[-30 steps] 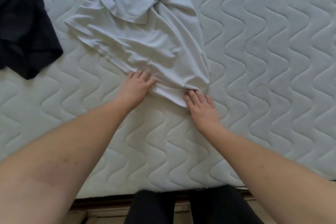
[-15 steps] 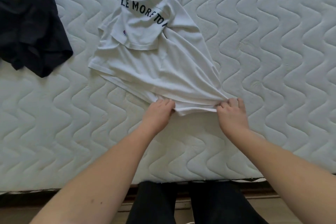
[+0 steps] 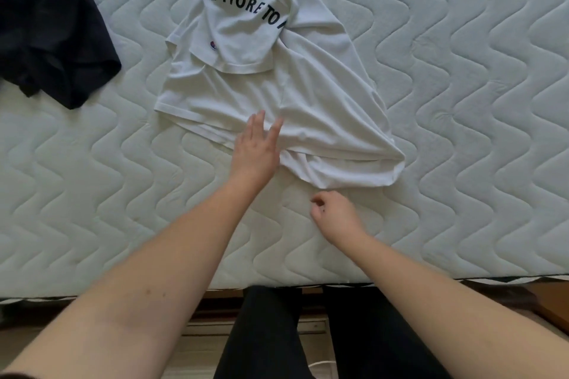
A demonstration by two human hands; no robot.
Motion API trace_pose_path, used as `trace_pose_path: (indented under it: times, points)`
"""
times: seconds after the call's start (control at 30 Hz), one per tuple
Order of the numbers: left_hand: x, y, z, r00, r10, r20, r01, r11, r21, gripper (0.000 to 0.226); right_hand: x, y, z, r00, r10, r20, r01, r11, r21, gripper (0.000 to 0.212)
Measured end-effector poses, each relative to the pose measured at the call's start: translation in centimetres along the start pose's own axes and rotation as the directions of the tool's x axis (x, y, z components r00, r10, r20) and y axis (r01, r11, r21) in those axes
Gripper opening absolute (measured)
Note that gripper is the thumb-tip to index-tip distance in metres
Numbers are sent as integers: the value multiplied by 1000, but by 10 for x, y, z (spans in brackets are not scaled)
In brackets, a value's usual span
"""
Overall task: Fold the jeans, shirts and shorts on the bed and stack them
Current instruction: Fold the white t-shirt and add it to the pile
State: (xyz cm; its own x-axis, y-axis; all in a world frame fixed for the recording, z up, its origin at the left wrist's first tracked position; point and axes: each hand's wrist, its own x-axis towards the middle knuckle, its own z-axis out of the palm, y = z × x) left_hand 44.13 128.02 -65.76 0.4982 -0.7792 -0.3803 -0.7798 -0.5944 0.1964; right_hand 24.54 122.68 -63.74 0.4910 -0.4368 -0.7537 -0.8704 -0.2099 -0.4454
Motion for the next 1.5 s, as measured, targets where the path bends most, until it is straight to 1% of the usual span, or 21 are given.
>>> trace_pose_path:
  times: [0.03, 0.1, 0.17, 0.23, 0.33, 0.4, 0.47, 0.53, 0.6, 0.63, 0.73, 0.83, 0.9, 0.97, 1.03, 1.13, 1.2, 1.27, 1.37, 1.43, 1.5]
  points:
    - [10, -6, -1, 999, -8, 41, 6, 999, 37, 68, 5, -12, 8, 996, 70, 57, -79, 983, 168, 36]
    - [27, -16, -2, 997, 5, 78, -15, 990, 139, 67, 17, -35, 18, 986, 131, 106, -164, 893, 420, 37]
    - [40, -21, -2, 993, 77, 94, -98, 964, 245, 63, 29, -52, 27, 973, 191, 127, -227, 726, 649, 29]
    - [48, -26, -3, 978, 172, 114, -197, 947, 255, 55, 40, -67, 37, 943, 289, 163, -296, 509, 808, 30]
    - [56, -35, -4, 975, 214, 60, -222, 956, 192, 37, 49, -86, 50, 889, 380, 255, -347, 194, 918, 41]
    - [60, -38, -4, 980, 201, 1, -200, 973, 118, 26, 57, -94, 55, 876, 384, 292, -313, -8, 950, 38]
    - [62, -38, -5, 984, 169, -47, -170, 985, -9, 24, 66, -102, 55, 867, 397, 301, -267, -139, 954, 28]
    - [61, -39, -8, 989, 101, -106, -118, 979, -165, 21, 75, -108, 53, 847, 446, 289, -224, -193, 955, 15]
    - [57, -39, -15, 984, 76, -159, -116, 960, -257, 20, 81, -111, 52, 815, 510, 274, -203, -190, 960, 15]
    - [55, -40, -19, 977, 100, -188, -145, 959, -245, 23, 82, -112, 51, 807, 533, 253, -200, -157, 967, 15]
    - [50, -42, -28, 959, 189, -211, -198, 980, -21, 32, 80, -110, 47, 819, 552, 157, -159, -45, 986, 15]
    - [46, -40, -38, 976, 172, -135, -173, 985, 9, 33, 73, -96, 36, 859, 508, 65, -62, -22, 998, 10]
    - [42, -35, -45, 983, 178, -51, -175, 983, 63, 41, 67, -82, 26, 869, 496, -8, -34, 76, 997, 12]
    - [36, -29, -53, 986, 161, -45, -157, 983, 92, 39, 59, -66, 17, 881, 470, -56, -40, 192, 981, 15]
    - [28, -17, -62, 984, 142, -105, -140, 990, 25, 34, 47, -52, 10, 912, 405, -69, -47, 270, 962, 11]
    - [12, 10, -77, 976, 125, -176, -144, 985, -99, 26, 23, -31, 0, 953, 297, -55, -52, 339, 939, 10]
    - [-3, 29, -90, 975, 89, -204, -127, 976, -180, 19, 5, -18, -10, 967, 252, -43, -50, 351, 935, 9]
    - [-20, 45, -110, 976, 20, -216, -91, 942, -322, 23, -15, -8, -22, 970, 239, -37, -48, 342, 938, 7]
    - [-41, 63, -153, 985, -103, -135, 9, 826, -564, 49, -45, 4, -46, 952, 293, -93, -32, 395, 918, 10]
    - [-51, 74, -182, 990, -131, -54, 65, 758, -649, 50, -63, 7, -67, 945, 298, -138, -5, 432, 902, 12]
    - [-60, 84, -211, 990, -143, -6, 100, 722, -685, 45, -82, 1, -91, 943, 282, -179, 30, 463, 886, 14]
